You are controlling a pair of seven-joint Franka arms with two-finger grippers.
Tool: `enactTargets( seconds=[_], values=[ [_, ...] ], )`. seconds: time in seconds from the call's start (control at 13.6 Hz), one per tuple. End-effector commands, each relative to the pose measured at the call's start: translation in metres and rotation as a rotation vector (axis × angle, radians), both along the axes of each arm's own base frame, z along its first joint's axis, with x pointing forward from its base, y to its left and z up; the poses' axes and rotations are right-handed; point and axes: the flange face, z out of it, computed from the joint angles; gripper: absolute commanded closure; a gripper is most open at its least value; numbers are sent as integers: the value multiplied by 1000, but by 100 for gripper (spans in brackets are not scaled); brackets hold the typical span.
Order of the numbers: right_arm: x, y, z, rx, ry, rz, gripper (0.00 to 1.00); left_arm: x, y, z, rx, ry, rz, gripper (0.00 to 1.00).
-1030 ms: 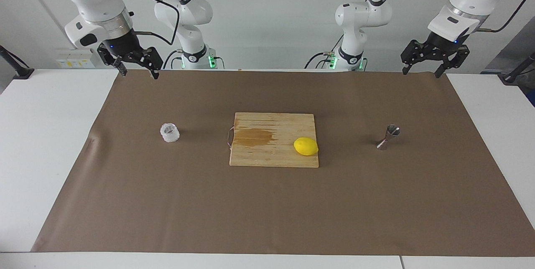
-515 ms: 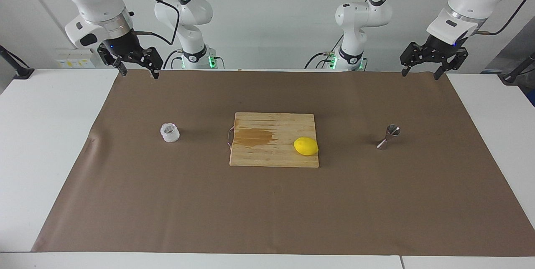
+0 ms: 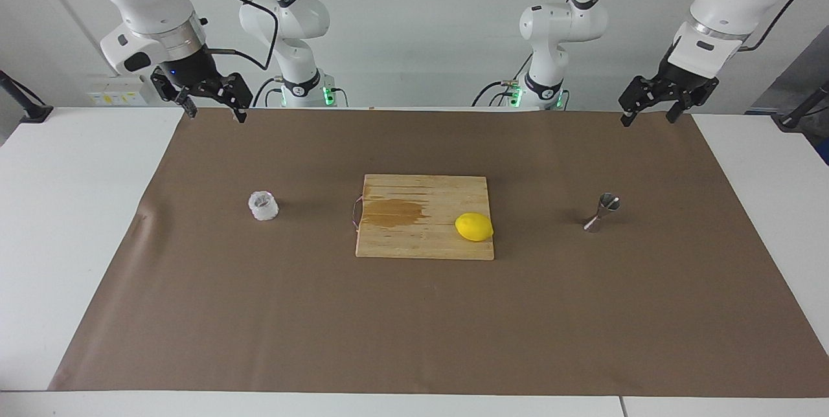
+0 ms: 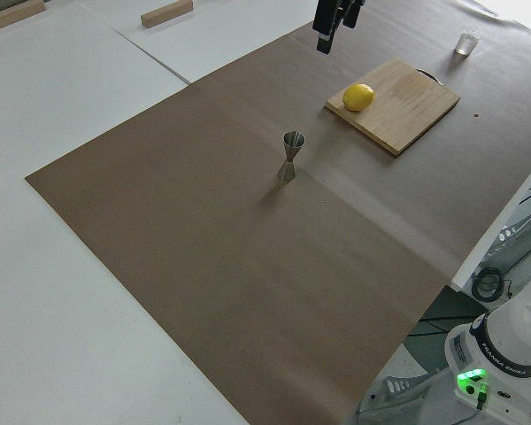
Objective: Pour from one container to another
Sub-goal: 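Open the left gripper and move it toward the metal jigger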
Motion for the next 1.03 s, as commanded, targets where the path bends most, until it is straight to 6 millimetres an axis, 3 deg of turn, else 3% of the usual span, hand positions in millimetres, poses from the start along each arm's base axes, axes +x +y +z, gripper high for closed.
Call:
enactTargets(
  seconds=[0.0,0.15,0.44,0.51,0.74,0.81,0.96],
  values=[
    [-2,-3,1,0,-9,9,0,-16,-2,-14,-9,-14,212,0],
    [-2,-4,0,0,-8,8,0,-25,-3,-32,-18,-36,420,0],
    [-2,-3,1,0,-9,9,0,-28,19,-50,-76,-8,726,0],
    [-2,-3,1,0,-9,9,0,-23,32,-55,-115,4,816,0],
    [-2,-4,1,0,-12,8,0,2,41,-95,-128,58,960,0],
    [-1,-6,0,0,-11,5,0,8,53,-105,-142,81,1005,0],
    [-1,-11,2,2,-25,-5,0,24,64,-137,-155,131,1040,0]
  ],
)
